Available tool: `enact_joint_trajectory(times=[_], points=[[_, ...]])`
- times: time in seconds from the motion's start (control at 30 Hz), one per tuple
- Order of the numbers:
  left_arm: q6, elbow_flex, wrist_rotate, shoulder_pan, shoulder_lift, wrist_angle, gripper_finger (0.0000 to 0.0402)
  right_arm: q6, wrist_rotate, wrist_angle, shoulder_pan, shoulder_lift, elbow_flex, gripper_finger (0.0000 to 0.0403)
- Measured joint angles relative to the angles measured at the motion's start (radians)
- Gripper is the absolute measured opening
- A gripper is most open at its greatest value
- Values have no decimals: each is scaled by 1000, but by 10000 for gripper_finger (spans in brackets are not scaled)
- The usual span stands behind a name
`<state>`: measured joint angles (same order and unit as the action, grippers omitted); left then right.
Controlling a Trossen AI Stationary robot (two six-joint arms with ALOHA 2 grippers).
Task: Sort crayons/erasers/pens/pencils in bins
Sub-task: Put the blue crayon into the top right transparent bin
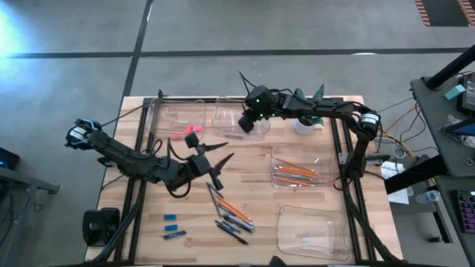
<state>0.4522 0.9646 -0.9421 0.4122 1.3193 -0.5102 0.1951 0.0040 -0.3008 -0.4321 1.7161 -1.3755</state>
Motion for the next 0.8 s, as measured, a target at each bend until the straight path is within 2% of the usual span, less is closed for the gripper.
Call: enact_joint_trajectory(times=[0.27,0.5,0.8], points=[[0,0,0,-1,0,-6,156,44,-1,53,-5,1,121,26],[0,-3,0,-9,1,-5,156,81,-1,74,-5,1,154,29],[1,-4,5,-8,1,-5,156,84,-1,75,-5,1,154,69]])
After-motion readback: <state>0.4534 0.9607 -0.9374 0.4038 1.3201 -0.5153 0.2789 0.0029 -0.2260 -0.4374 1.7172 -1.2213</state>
